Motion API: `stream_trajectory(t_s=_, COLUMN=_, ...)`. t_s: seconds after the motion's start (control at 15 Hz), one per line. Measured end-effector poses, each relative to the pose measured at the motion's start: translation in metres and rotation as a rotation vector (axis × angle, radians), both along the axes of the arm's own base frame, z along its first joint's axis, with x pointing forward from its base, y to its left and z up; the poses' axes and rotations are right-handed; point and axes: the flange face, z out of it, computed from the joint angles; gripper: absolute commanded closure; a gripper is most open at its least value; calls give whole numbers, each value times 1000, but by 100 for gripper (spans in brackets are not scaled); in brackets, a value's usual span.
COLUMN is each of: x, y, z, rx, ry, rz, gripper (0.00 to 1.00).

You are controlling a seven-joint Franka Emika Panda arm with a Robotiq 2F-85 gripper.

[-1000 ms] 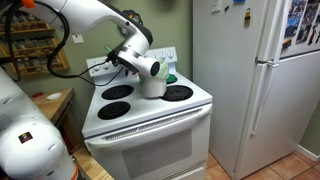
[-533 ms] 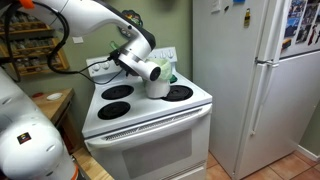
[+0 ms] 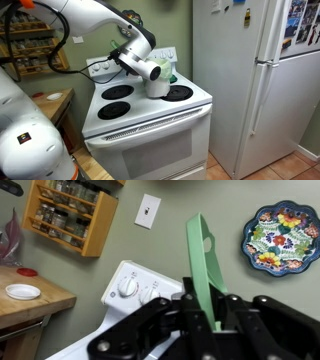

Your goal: Close the green lid of the bin completely

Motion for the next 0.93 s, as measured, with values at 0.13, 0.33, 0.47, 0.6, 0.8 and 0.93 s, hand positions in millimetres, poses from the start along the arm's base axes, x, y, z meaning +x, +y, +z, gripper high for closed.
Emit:
stream_trajectory(t_s=0.13, x=3, y=-1, z=3, rx=39, ry=21, rz=-27, gripper=97)
stream_trajectory(t_s=0.33, x=8, y=-5, z=6, rx=120, ry=103, rz=-67, gripper=97)
stream_trajectory(t_s=0.47, x=11, y=-8, z=7, rx=163, ry=171, rz=-99, gripper=97)
stream_trajectory(t_s=0.6, x=16, y=-12, z=6, rx=188, ry=234, rz=-145, gripper=97)
stream_trajectory(t_s=0.8, x=21, y=-22, z=0, rx=181, ry=320, rz=-236, gripper=97)
stream_trajectory(t_s=0.93, x=22, y=-25, z=-9, rx=159, ry=388, rz=-278, gripper=97)
